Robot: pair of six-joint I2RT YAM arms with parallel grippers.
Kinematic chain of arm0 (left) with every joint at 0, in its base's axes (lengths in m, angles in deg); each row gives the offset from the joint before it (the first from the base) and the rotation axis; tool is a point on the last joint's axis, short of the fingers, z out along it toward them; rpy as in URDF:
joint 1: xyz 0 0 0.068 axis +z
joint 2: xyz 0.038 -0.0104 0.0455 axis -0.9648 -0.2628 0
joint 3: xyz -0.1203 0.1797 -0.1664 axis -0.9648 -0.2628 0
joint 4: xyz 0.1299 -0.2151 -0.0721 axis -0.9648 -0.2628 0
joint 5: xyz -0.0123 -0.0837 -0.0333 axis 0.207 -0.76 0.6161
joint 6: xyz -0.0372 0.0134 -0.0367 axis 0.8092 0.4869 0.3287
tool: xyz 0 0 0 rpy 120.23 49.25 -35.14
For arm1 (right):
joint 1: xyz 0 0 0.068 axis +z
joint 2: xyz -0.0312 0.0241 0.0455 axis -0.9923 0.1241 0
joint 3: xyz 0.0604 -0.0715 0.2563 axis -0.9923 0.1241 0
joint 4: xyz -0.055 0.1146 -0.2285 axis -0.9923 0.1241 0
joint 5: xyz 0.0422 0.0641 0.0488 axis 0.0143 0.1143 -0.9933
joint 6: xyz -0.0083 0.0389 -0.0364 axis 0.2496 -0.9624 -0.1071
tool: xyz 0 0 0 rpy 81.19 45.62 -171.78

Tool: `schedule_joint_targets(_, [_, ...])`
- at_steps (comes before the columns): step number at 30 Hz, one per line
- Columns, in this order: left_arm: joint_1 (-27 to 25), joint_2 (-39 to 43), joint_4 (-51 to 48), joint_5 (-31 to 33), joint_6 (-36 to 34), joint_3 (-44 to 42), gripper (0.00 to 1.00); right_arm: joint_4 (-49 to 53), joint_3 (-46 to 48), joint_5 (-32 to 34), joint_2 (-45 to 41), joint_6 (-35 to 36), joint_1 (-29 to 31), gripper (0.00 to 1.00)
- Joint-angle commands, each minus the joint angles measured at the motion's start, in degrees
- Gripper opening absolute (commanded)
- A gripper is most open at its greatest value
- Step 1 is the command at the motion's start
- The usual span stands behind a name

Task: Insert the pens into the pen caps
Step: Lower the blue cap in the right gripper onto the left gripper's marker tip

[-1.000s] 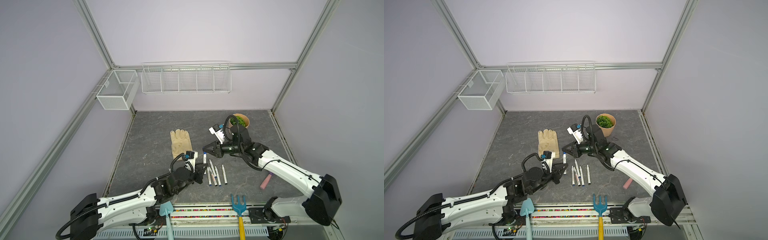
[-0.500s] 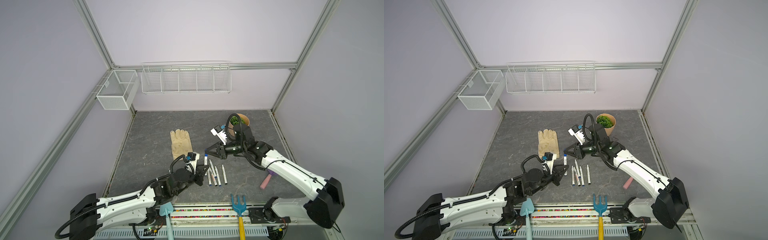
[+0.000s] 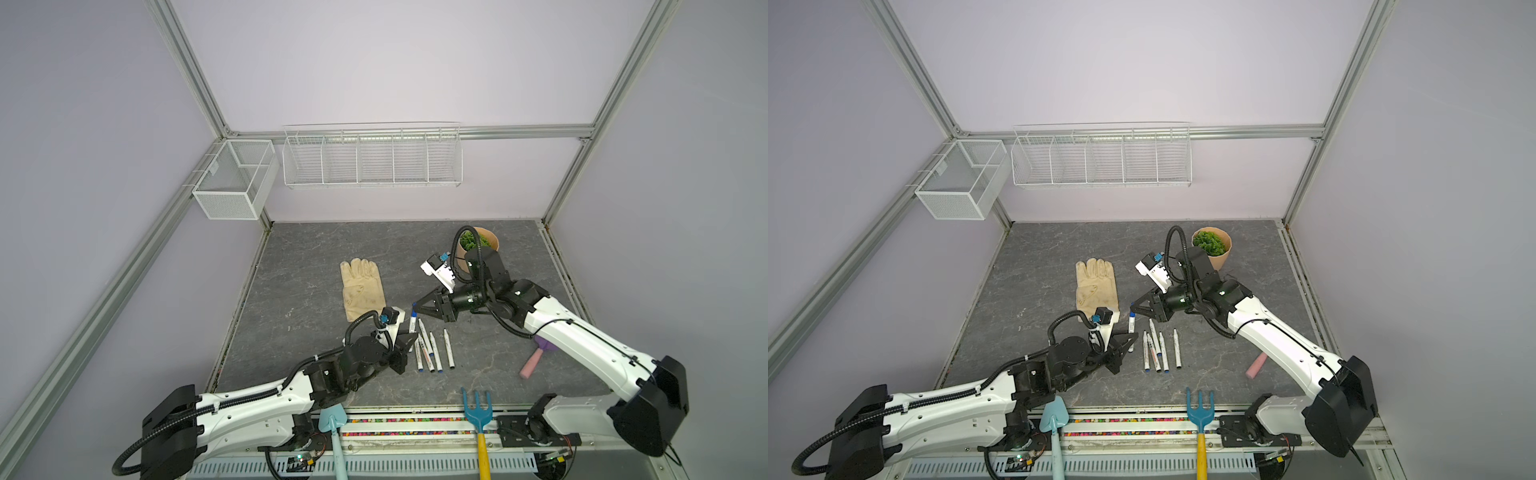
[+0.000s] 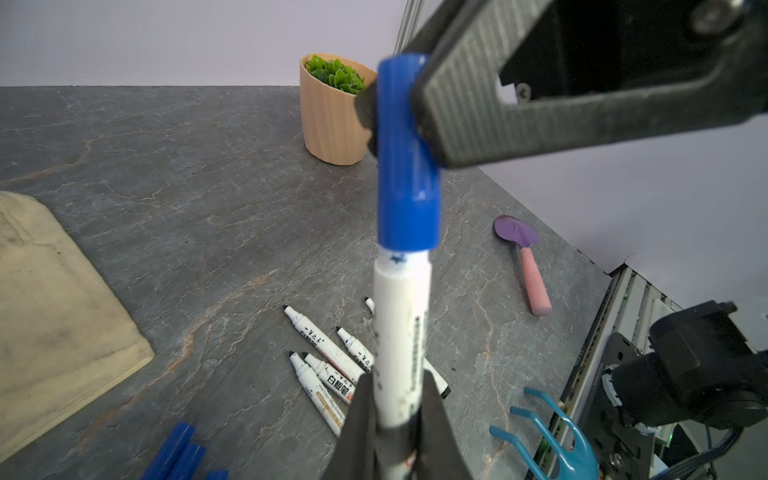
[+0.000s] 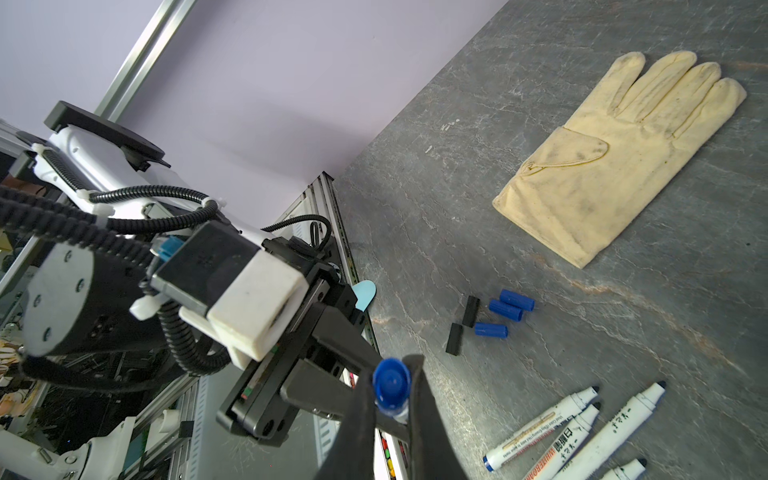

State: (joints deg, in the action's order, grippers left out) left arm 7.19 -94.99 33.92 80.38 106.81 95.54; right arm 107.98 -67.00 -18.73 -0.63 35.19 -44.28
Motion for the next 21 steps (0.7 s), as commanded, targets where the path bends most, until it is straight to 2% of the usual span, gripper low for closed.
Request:
schedule_joint_targets(1, [1.92, -1.32, 5.24, 8.25, -1.99, 3.95, 0.00, 11.25, 0.33, -6.08, 0.30, 2.04, 3.02, 0.08])
schedule_joint_targets(4, [1.92, -2.66, 5.89, 8.17, -3.98, 4.24, 0.00, 11.28, -0.43, -5.52, 0.12, 2.41, 3.14, 0.08])
schedule_joint_targets(7, [1.70, -3.08, 8.87, 7.42, -6.11, 3.12, 0.00, 12.59, -1.95, -3.68, -0.13, 3.46, 3.11, 0.13])
schedule_joint_targets(13, [1.57, -2.44, 12.07, 6.75, -7.76, 0.33, 0.00, 10.84, -4.24, 5.97, -2.95, 2.82, 2.38, 0.49])
schedule_joint_targets(15, [1.48, -2.36, 11.84, 6.51, -7.94, -0.06, 0.00, 9.19, -4.24, 8.85, -4.57, 2.29, 1.87, 0.56])
schedule_joint_targets(21, [1.07, -1.67, 11.81, 6.64, -7.94, -1.65, 0.00, 5.06, -4.86, 15.75, -7.31, 1.73, 1.25, 0.59])
